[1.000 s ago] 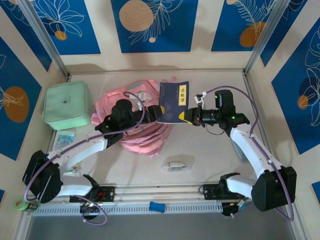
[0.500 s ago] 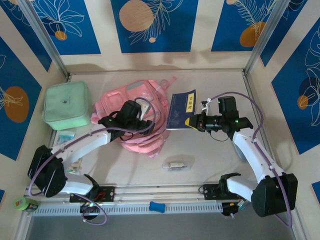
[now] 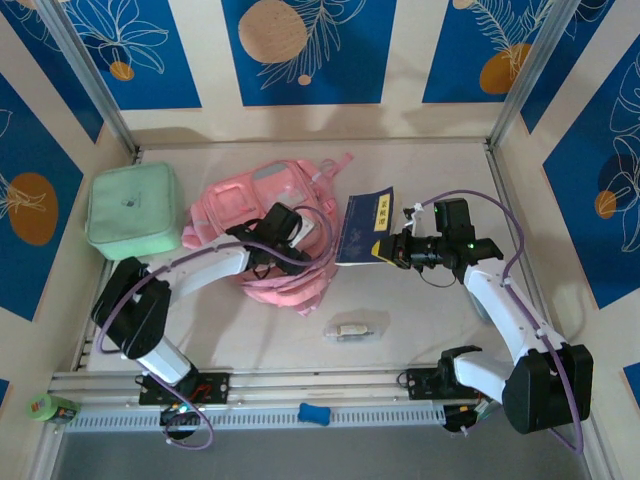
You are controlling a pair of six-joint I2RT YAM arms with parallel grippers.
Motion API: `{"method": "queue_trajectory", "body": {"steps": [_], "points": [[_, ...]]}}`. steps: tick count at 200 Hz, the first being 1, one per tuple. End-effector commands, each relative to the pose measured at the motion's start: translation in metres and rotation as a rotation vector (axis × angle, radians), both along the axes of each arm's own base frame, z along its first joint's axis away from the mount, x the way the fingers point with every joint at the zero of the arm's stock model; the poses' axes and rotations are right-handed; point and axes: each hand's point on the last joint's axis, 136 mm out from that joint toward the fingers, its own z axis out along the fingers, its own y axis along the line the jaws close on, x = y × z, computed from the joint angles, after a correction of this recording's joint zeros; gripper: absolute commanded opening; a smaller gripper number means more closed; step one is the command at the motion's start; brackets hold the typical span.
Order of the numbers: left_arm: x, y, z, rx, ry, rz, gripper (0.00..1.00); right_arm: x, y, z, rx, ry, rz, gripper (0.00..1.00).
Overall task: Pack the student bag
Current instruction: Open the student bag at the center of the table.
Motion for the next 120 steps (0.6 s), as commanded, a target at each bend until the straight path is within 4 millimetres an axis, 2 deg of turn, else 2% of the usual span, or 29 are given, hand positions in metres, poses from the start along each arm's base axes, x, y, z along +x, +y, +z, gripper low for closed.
{"method": "queue_trajectory", "body": {"steps": [1, 47, 70, 96, 111, 120], "points": [[0.017, -0.001, 0.003, 0.038, -0.052, 0.003, 0.78, 0.001, 0.002, 0.005, 0.02, -0.032, 0.005, 0.0], [0.027, 0.0, -0.004, 0.092, -0.063, 0.004, 0.57, 0.001, 0.0, 0.002, 0.019, -0.023, -0.001, 0.0], [0.031, 0.004, 0.001, 0.115, -0.081, 0.02, 0.36, 0.001, -0.001, 0.006, 0.013, -0.032, 0.001, 0.0], [0.029, -0.002, 0.015, 0.073, -0.087, -0.002, 0.17, -0.001, -0.002, 0.004, 0.009, -0.019, 0.002, 0.0], [0.031, -0.001, 0.033, 0.056, -0.12, 0.008, 0.07, -0.005, -0.002, 0.006, 0.012, -0.007, 0.008, 0.0], [0.032, -0.001, 0.048, 0.038, -0.151, 0.011, 0.04, -0.008, -0.001, 0.007, 0.017, -0.003, 0.015, 0.0]]}}
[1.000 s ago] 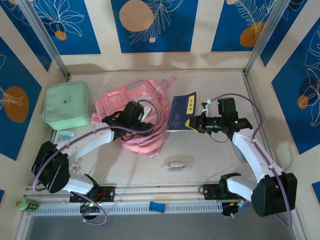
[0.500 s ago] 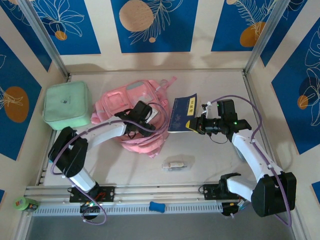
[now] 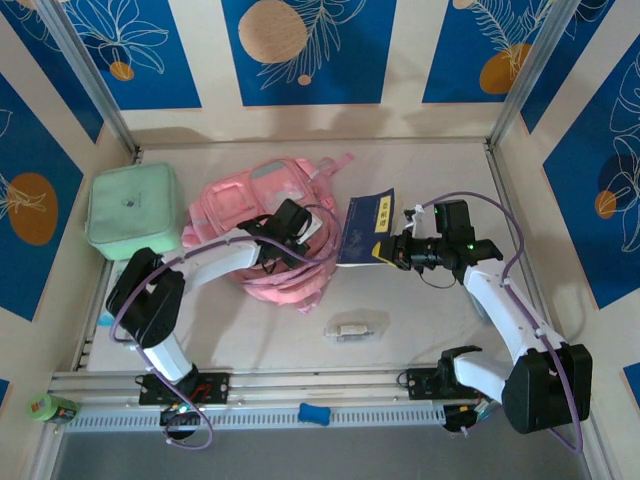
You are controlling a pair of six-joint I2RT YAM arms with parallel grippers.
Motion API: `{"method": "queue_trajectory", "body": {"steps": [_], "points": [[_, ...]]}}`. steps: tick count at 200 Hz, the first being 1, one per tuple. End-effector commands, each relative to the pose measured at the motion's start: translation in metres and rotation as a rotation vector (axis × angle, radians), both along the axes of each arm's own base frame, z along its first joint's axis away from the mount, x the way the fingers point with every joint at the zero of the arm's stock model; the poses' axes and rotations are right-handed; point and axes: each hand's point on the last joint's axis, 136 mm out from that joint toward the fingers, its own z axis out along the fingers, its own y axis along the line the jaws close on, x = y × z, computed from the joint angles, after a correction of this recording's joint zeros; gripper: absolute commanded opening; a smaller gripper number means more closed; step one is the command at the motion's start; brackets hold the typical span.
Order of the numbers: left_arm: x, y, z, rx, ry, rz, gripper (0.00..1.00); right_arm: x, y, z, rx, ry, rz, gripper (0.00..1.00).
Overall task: Pack the student bag
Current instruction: Open the student bag at the center of the table, then place the book in the student bag.
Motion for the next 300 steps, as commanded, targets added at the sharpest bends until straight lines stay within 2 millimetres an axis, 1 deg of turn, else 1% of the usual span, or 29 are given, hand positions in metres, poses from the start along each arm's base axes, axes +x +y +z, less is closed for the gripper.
{"method": "queue_trajectory", "body": {"steps": [1, 14, 29, 48, 68, 83, 107, 121, 135, 149, 163, 191, 205, 214, 215, 220, 229, 235, 246, 256, 269, 283, 300], "points": [[0.014, 0.007, 0.049, -0.037, -0.11, 0.044, 0.04, -0.007, 0.002, 0.013, 0.022, -0.024, 0.031, 0.0], [0.016, 0.008, 0.072, -0.057, -0.15, 0.051, 0.02, -0.012, 0.003, 0.015, 0.031, -0.009, 0.034, 0.0], [0.018, 0.012, 0.101, -0.076, -0.193, 0.07, 0.0, -0.019, 0.004, 0.012, 0.008, 0.021, 0.033, 0.0], [0.024, 0.019, 0.133, -0.102, -0.262, 0.108, 0.0, -0.03, 0.017, 0.009, 0.02, 0.038, 0.074, 0.0], [0.036, 0.034, 0.158, -0.111, -0.325, 0.194, 0.0, -0.033, 0.03, -0.001, 0.016, 0.062, 0.087, 0.0], [0.039, 0.035, 0.171, -0.149, -0.337, 0.212, 0.0, -0.03, 0.042, -0.01, 0.016, 0.081, 0.082, 0.0], [0.043, 0.03, 0.182, -0.197, -0.348, 0.209, 0.0, -0.023, 0.081, -0.004, 0.079, 0.036, 0.165, 0.0], [0.044, 0.033, 0.188, -0.211, -0.358, 0.241, 0.0, -0.018, 0.1, -0.007, 0.074, 0.026, 0.194, 0.0], [0.044, 0.035, 0.195, -0.234, -0.37, 0.264, 0.0, -0.011, 0.121, -0.004, 0.085, 0.021, 0.229, 0.0], [0.042, 0.032, 0.202, -0.273, -0.374, 0.254, 0.0, -0.003, 0.139, -0.005, 0.082, 0.001, 0.255, 0.0], [0.04, 0.029, 0.204, -0.298, -0.36, 0.253, 0.0, 0.011, 0.15, -0.015, 0.053, -0.005, 0.233, 0.0], [0.041, 0.031, 0.206, -0.318, -0.349, 0.296, 0.0, 0.043, 0.176, -0.031, 0.084, -0.014, 0.242, 0.0], [0.041, 0.031, 0.208, -0.329, -0.352, 0.299, 0.0, 0.058, 0.186, -0.044, 0.059, -0.025, 0.247, 0.0], [0.041, 0.03, 0.21, -0.337, -0.354, 0.297, 0.0, 0.066, 0.189, -0.054, 0.048, -0.01, 0.248, 0.0], [0.04, 0.03, 0.21, -0.337, -0.353, 0.297, 0.0, 0.067, 0.189, -0.052, 0.051, -0.012, 0.247, 0.01], [0.04, 0.031, 0.211, -0.338, -0.353, 0.297, 0.0, 0.071, 0.19, -0.059, 0.048, 0.006, 0.247, 0.03], [0.041, 0.031, 0.213, -0.338, -0.356, 0.3, 0.0, 0.076, 0.191, -0.068, 0.05, 0.032, 0.252, 0.09], [0.041, 0.032, 0.214, -0.337, -0.357, 0.302, 0.0, 0.078, 0.191, -0.074, 0.039, 0.044, 0.251, 0.14], [0.042, 0.032, 0.215, -0.34, -0.356, 0.302, 0.0, 0.08, 0.185, -0.084, -0.01, 0.066, 0.233, 0.24], [0.041, 0.032, 0.215, -0.345, -0.352, 0.296, 0.0, 0.077, 0.177, -0.089, -0.061, 0.064, 0.218, 0.3], [0.039, 0.03, 0.215, -0.354, -0.343, 0.29, 0.0, 0.07, 0.164, -0.088, -0.142, 0.036, 0.176, 0.35], [0.036, 0.029, 0.216, -0.376, -0.336, 0.284, 0.0, 0.058, 0.151, -0.09, -0.245, 0.027, 0.132, 0.38], [0.033, 0.026, 0.214, -0.391, -0.315, 0.275, 0.0, 0.039, 0.148, -0.093, -0.343, -0.011, 0.138, 0.37]]}}
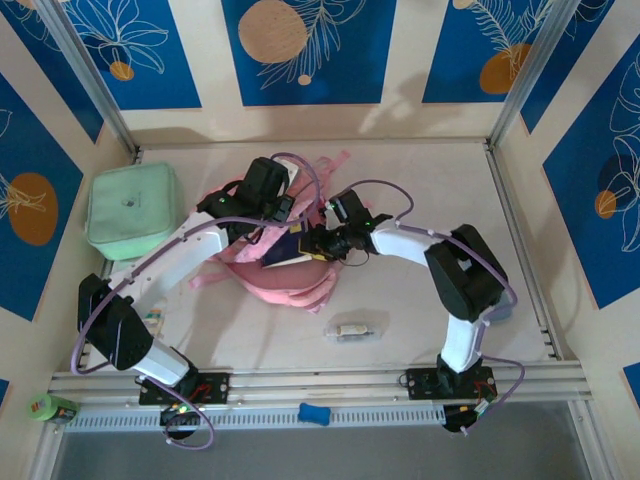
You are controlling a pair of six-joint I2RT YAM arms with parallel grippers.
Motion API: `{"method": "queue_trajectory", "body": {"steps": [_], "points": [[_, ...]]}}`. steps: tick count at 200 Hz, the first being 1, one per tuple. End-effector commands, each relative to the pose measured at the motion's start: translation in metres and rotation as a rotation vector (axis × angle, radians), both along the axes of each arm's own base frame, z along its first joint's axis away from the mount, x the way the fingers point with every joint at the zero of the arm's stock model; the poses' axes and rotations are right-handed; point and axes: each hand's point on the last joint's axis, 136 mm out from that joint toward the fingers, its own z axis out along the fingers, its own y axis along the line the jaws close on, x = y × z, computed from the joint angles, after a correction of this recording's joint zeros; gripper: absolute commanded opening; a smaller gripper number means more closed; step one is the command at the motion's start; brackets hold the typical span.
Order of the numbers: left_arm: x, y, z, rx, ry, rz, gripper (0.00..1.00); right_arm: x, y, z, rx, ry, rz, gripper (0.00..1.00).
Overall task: Pack the student bag
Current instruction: Place the book in the student bag, then rotate the book in the student bag.
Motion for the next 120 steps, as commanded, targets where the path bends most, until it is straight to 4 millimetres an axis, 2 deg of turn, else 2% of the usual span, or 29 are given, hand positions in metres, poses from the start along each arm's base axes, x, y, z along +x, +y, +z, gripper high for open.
{"method": "queue_trajectory", "body": {"steps": [1, 17, 31, 50, 68, 83, 107, 120], "points": [[0.001, -0.006, 0.064, -0.172, -0.13, 0.001, 0.0, -0.025, -0.013, 0.004, -0.165, -0.084, 0.0, 0.37], [-0.001, -0.008, 0.061, -0.179, -0.115, -0.006, 0.0, -0.041, -0.009, -0.003, -0.237, -0.104, -0.006, 0.29], [-0.001, -0.006, 0.061, -0.18, -0.114, -0.001, 0.0, -0.05, 0.0, -0.01, -0.231, -0.088, -0.026, 0.19], [-0.002, -0.007, 0.061, -0.18, -0.11, -0.006, 0.0, -0.047, 0.016, -0.014, -0.208, -0.112, -0.034, 0.08], [-0.002, -0.008, 0.059, -0.174, -0.099, -0.008, 0.0, -0.031, 0.02, -0.022, -0.241, -0.144, -0.068, 0.03], [-0.003, -0.006, 0.058, -0.173, -0.092, 0.001, 0.0, -0.011, 0.015, -0.022, -0.265, -0.184, -0.121, 0.0], [-0.004, -0.006, 0.054, -0.178, -0.089, -0.004, 0.0, 0.02, 0.008, -0.004, -0.22, -0.302, -0.183, 0.0], [-0.004, -0.007, 0.05, -0.18, -0.077, 0.001, 0.0, 0.029, 0.009, 0.0, -0.169, -0.295, -0.164, 0.0]]}}
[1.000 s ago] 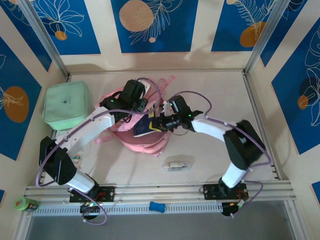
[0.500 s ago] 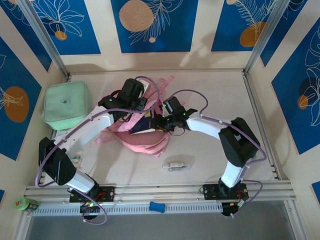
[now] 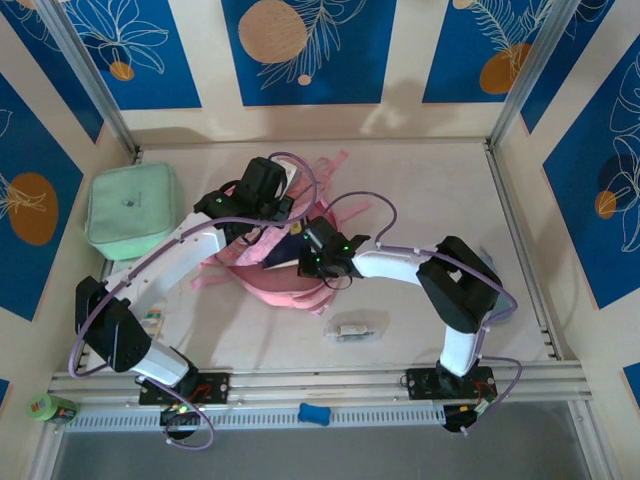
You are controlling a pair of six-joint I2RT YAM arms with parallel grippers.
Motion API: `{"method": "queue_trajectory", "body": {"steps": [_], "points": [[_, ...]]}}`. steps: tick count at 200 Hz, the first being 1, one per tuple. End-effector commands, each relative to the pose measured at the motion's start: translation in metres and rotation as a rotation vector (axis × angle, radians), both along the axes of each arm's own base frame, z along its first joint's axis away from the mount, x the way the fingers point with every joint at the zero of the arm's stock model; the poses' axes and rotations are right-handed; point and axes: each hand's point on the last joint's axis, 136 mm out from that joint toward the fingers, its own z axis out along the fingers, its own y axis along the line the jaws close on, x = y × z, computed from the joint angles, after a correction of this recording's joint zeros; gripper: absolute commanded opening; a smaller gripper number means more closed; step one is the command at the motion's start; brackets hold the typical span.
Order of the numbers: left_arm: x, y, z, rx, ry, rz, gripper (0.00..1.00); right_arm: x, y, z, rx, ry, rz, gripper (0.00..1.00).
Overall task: Pack the student bag
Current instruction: Rotate the book in the student bag, then close the student bag at the center of the table.
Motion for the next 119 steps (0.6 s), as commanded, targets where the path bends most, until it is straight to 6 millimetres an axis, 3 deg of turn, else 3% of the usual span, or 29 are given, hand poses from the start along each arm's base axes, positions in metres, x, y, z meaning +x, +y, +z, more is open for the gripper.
{"method": "queue_trajectory", "body": {"steps": [1, 28, 44, 67, 74, 87, 102, 119], "points": [[0.003, -0.004, 0.049, -0.134, -0.109, 0.014, 0.0, 0.04, 0.002, 0.032, 0.09, -0.133, -0.03, 0.0], [0.002, -0.006, 0.041, -0.154, -0.085, 0.02, 0.0, 0.033, -0.005, 0.034, 0.065, -0.131, -0.002, 0.0], [-0.001, -0.012, 0.034, -0.186, -0.057, 0.006, 0.0, 0.016, -0.005, 0.04, 0.085, -0.142, 0.066, 0.01], [-0.009, -0.014, 0.027, -0.241, -0.019, 0.008, 0.0, -0.014, -0.026, 0.046, 0.071, -0.143, 0.077, 0.06], [-0.012, -0.015, 0.026, -0.27, -0.008, 0.007, 0.09, -0.021, -0.032, 0.055, 0.083, -0.156, 0.081, 0.09], [-0.024, -0.024, 0.029, -0.342, 0.019, -0.04, 0.28, -0.034, -0.057, 0.053, 0.041, -0.144, 0.038, 0.12], [-0.04, -0.026, 0.032, -0.424, 0.043, -0.07, 0.35, -0.048, -0.081, 0.056, 0.012, -0.147, 0.011, 0.15], [-0.056, -0.018, 0.034, -0.533, 0.033, -0.06, 0.44, -0.064, -0.089, 0.06, 0.048, -0.137, 0.077, 0.24]]}}
